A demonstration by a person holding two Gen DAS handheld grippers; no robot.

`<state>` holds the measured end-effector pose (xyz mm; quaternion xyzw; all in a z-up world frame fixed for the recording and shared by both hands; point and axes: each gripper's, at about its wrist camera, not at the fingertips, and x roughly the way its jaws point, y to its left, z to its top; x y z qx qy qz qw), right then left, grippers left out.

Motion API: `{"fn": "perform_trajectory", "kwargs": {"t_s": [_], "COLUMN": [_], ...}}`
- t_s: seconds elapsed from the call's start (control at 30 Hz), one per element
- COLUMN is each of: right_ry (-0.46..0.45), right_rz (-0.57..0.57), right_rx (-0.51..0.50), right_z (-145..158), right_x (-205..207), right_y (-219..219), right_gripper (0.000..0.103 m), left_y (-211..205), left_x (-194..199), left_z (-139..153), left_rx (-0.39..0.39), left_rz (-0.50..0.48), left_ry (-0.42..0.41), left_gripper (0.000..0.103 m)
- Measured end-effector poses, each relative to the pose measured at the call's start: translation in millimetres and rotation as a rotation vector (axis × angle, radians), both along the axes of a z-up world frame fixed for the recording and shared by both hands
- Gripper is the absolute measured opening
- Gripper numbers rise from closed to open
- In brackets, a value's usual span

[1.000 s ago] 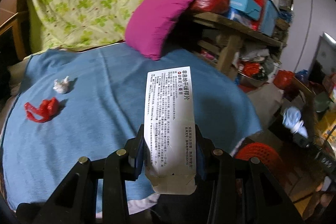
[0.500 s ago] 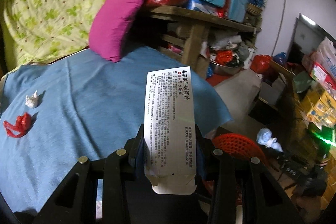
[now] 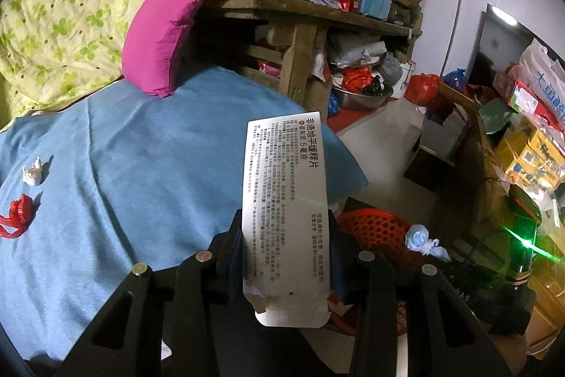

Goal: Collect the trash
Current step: 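Open the right tool to drop the cloth while the left tool drops the white box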

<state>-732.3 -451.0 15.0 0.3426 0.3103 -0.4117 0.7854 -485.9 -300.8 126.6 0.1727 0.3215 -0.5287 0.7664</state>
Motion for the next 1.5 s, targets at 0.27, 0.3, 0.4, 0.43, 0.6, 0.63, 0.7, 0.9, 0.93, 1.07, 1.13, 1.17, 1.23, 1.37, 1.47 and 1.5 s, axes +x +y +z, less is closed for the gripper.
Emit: {"fn": "perform_trajectory", "kwargs": {"t_s": [0.27,0.3,0.4,0.43,0.6,0.63,0.7,0.9,0.93,1.07,1.13,1.17,1.23,1.37,1.47,1.5], "right_ry": [0.051,0.056,0.053,0.038,0.004,0.001,0.005,-0.011,-0.020,-0.039,-0.046,-0.049,-0.057,-0.069,-0.075,-0.078], "right_rz": [-0.001,-0.007,-0.038,-0.044,-0.088,-0.096,-0.117,-0.154,-0.163,-0.184,-0.196,-0.204,-0.215,-0.242,-0.257,-0.261], "right_rx": [0.107,0.121,0.126,0.123,0.075,0.066,0.024,-0.072,-0.083,-0.099,-0.102,-0.100,-0.097,-0.093,-0.095,-0.094], "right_z": [-31,-35,-40,-39,-26,-23,-13,11,14,19,20,19,18,16,16,16], "right_x": [4,4,-5,-7,-20,-21,-23,-32,-35,-45,-50,-53,-59,-70,-77,-78], "right_y": [10,10,10,10,8,7,8,8,8,7,7,6,4,2,2,1], "right_gripper": [0.033,0.034,0.065,0.080,0.082,0.082,0.082,0.082,0.082,0.082,0.082,0.082,0.082,0.082,0.082,0.082], "left_y": [-6,-7,-8,-8,-15,-17,-22,-41,-45,-61,-68,-70,-75,-82,-89,-91], "left_x": [-3,-4,-7,-8,-12,-14,-16,-37,-41,-58,-69,-73,-83,-93,-94,-94], "left_z": [-8,-9,-11,-12,-15,-16,-18,-30,-32,-44,-51,-54,-62,-71,-73,-73], "left_rx": [0.018,0.020,0.025,0.028,0.040,0.044,0.052,0.095,0.104,0.153,0.180,0.192,0.217,0.240,0.252,0.251], "left_rz": [-0.019,-0.021,-0.028,-0.030,-0.045,-0.055,-0.071,-0.148,-0.170,-0.266,-0.329,-0.347,-0.390,-0.427,-0.440,-0.436], "left_ry": [0.011,0.012,0.011,0.011,0.017,0.018,0.018,0.041,0.054,0.099,0.130,0.140,0.160,0.198,0.214,0.215], "left_gripper": [0.042,0.042,0.042,0.042,0.042,0.042,0.042,0.042,0.042,0.042,0.043,0.043,0.043,0.044,0.063,0.071]}}
